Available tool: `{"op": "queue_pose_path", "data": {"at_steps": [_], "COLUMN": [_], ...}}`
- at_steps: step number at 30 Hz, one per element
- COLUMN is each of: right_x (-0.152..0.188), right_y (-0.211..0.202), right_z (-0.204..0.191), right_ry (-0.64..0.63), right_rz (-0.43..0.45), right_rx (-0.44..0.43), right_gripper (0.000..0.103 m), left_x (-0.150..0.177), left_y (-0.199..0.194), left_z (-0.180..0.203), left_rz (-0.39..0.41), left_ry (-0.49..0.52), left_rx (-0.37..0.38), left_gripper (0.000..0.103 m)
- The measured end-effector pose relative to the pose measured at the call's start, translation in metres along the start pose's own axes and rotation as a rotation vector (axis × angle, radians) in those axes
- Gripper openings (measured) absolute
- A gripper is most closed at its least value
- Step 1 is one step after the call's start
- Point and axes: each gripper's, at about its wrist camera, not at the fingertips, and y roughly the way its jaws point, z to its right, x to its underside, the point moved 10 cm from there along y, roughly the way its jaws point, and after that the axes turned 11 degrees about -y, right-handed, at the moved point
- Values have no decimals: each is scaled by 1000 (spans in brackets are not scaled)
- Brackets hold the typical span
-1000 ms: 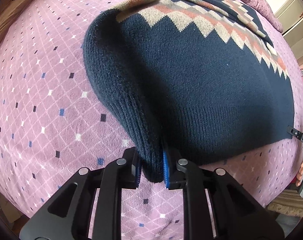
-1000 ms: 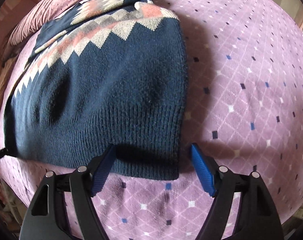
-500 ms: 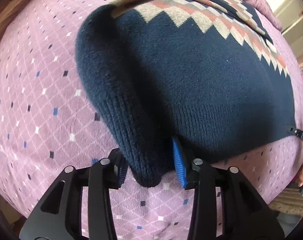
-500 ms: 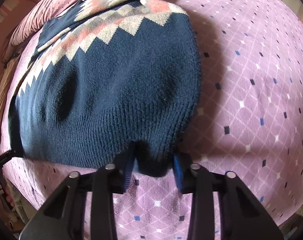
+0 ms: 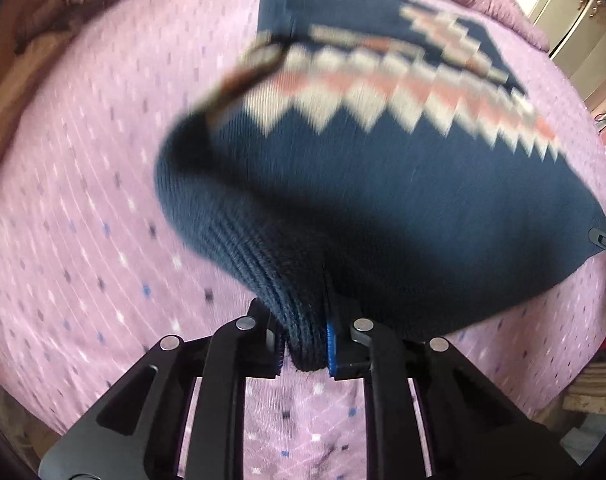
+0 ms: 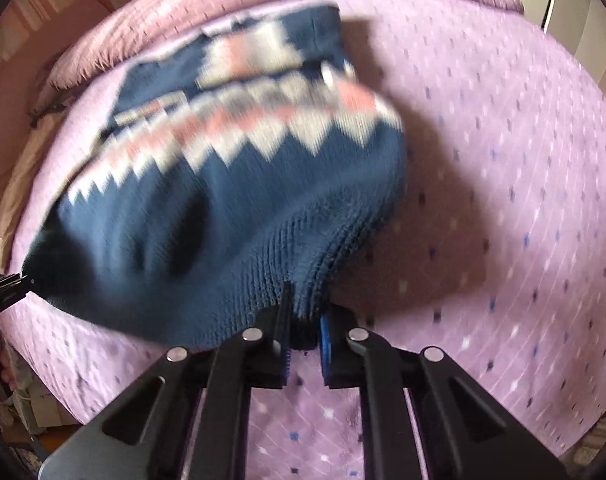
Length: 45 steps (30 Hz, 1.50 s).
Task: Fold small clothes
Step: 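Lift the held hem with both tools over toward the collar and release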
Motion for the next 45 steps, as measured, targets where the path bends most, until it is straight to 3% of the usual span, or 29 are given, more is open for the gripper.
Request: {"op": "queue_pose_path", "data": {"at_steps": [6, 11, 16, 21, 28, 30, 33, 38, 41, 44, 45], "right_x": [-86, -162, -217, -270, -343, -367, -383, -382, -377, -376, -375], "right_y": [-8, 21, 47, 62, 48, 56, 87, 155, 164, 156, 151], "right_z": [2, -1, -1, 10, 36, 44, 49, 64, 67, 59, 56], "right_ry": [-17, -50, -84, -87, -34, -32, -60, -37, -30, -55, -61], "right_rz": [161, 256, 304, 366, 493, 490, 435, 295, 281, 308, 325], "right_rx": [16, 11, 23, 38, 67, 75, 108, 130, 126, 98, 85], "right_gripper": [8, 8, 8, 8, 8, 8, 8, 8, 8, 18, 29], "left_x": [-89, -145, -188, -244, -332, -352, -369, -376, -375, -375, -374], "left_y": [2, 47, 64, 61, 38, 41, 61, 114, 131, 130, 128], "left_z": [29, 49, 45, 41, 47, 50, 52, 57, 53, 51, 52], "left_rz": [141, 174, 213, 306, 428, 425, 390, 321, 292, 291, 288], "left_ry": [43, 56, 16, -5, -56, -65, -84, -21, -17, -21, -19], "left_rx": [-12, -26, -7, -25, 16, 27, 29, -47, -55, -28, -20], "left_gripper": [13, 13, 12, 12, 12, 12, 12, 12, 13, 17, 20]}}
